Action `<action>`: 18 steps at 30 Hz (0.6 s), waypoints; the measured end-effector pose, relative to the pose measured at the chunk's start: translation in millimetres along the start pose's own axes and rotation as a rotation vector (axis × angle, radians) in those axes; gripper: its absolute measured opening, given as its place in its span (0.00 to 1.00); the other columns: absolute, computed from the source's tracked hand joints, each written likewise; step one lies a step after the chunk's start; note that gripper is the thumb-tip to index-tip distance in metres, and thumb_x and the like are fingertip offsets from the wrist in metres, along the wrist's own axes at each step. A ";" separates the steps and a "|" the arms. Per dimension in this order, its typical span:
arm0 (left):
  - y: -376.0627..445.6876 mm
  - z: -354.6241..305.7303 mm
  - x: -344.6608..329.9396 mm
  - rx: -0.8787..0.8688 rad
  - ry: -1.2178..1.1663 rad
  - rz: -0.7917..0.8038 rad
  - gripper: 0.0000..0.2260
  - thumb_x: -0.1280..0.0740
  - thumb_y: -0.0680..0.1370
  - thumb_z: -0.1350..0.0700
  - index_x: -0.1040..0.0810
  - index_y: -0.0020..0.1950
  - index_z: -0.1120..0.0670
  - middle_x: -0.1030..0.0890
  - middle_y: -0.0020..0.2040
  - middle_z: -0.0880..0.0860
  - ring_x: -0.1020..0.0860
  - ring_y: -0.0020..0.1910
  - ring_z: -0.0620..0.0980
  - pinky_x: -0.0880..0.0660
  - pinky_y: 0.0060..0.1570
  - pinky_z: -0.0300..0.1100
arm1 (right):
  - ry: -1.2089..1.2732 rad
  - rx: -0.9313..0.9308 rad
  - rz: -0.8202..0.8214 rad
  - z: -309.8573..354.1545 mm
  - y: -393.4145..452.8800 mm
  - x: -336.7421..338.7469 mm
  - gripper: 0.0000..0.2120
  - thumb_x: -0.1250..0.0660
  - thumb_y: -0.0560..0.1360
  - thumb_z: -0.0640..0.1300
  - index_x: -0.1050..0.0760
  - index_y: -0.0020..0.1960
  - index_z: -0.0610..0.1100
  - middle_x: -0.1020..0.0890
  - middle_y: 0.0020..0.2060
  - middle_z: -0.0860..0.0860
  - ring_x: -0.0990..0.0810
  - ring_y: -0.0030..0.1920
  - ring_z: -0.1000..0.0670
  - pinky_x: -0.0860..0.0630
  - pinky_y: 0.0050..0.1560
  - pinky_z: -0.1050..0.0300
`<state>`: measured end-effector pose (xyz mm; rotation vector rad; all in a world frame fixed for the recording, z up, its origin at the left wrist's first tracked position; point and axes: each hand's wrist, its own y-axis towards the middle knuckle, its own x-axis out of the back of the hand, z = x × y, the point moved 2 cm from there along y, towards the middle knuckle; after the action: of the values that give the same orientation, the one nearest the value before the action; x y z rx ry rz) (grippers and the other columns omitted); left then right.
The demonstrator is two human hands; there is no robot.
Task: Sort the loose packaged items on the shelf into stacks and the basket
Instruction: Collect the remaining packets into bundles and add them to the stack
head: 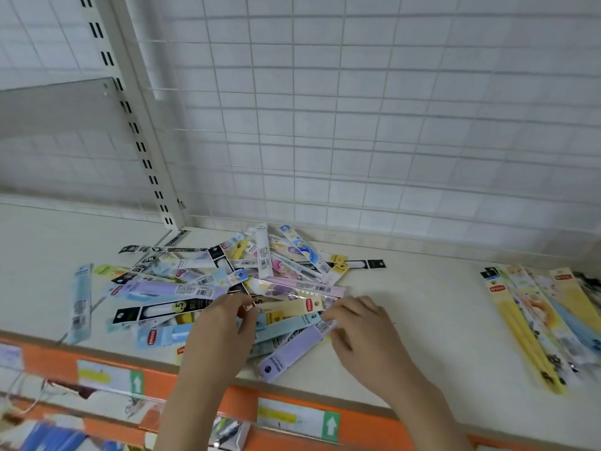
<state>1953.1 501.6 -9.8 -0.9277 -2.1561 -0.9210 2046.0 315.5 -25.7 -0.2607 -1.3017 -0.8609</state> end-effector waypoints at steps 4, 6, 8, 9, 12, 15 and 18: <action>-15.8 6.7 7.3 0.056 0.025 -0.035 0.07 0.34 0.76 0.60 0.19 0.51 0.56 0.21 0.42 0.51 0.28 0.33 0.47 0.33 0.32 0.36 | -0.010 0.060 0.010 7.1 -2.6 -8.3 0.14 0.33 0.66 0.48 0.21 0.52 0.53 0.19 0.46 0.59 0.21 0.50 0.53 0.25 0.44 0.58; -20.7 8.9 11.2 0.084 0.049 -0.050 0.07 0.33 0.76 0.59 0.19 0.52 0.56 0.21 0.43 0.51 0.28 0.32 0.46 0.33 0.33 0.38 | -0.006 0.048 -0.001 6.1 -4.3 -7.3 0.14 0.31 0.66 0.47 0.20 0.52 0.54 0.18 0.44 0.59 0.20 0.47 0.53 0.24 0.43 0.58; -23.2 9.6 14.1 0.097 0.060 -0.053 0.08 0.33 0.75 0.59 0.19 0.53 0.56 0.20 0.45 0.52 0.27 0.33 0.48 0.31 0.36 0.40 | -0.025 0.045 -0.027 4.5 -7.2 -3.1 0.14 0.29 0.64 0.46 0.20 0.50 0.55 0.18 0.41 0.61 0.19 0.44 0.54 0.24 0.41 0.59; -24.3 8.9 14.2 0.095 0.062 -0.053 0.08 0.33 0.75 0.60 0.19 0.53 0.57 0.19 0.45 0.53 0.27 0.33 0.49 0.31 0.37 0.39 | -0.023 0.044 -0.044 2.4 -8.5 -1.4 0.14 0.31 0.65 0.45 0.20 0.49 0.55 0.18 0.40 0.61 0.19 0.43 0.55 0.24 0.42 0.59; -24.6 2.4 11.8 0.082 0.080 -0.052 0.09 0.33 0.75 0.60 0.19 0.54 0.56 0.19 0.48 0.53 0.26 0.37 0.49 0.32 0.37 0.38 | 0.056 0.033 -0.065 -7.3 -10.8 5.3 0.12 0.38 0.69 0.42 0.19 0.48 0.53 0.17 0.41 0.59 0.19 0.44 0.54 0.25 0.47 0.57; -19.8 -4.3 3.5 0.022 0.110 -0.002 0.10 0.32 0.74 0.61 0.19 0.55 0.57 0.20 0.49 0.54 0.23 0.48 0.54 0.27 0.42 0.42 | 0.098 -0.043 -0.117 -20.8 -14.2 14.1 0.09 0.37 0.73 0.38 0.21 0.47 0.48 0.19 0.41 0.54 0.21 0.42 0.50 0.28 0.44 0.59; -12.3 -7.5 -8.5 -0.027 0.176 0.131 0.11 0.32 0.74 0.58 0.19 0.55 0.55 0.22 0.50 0.52 0.25 0.52 0.54 0.24 0.50 0.46 | 0.130 -0.189 -0.172 -32.8 -16.2 24.7 0.03 0.38 0.74 0.36 0.27 0.45 0.42 0.25 0.36 0.50 0.28 0.35 0.46 0.33 0.35 0.55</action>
<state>1950.3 486.4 -16.2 -0.9521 -1.9167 -0.9323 2059.4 274.4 -17.3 -0.2396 -1.1345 -1.1316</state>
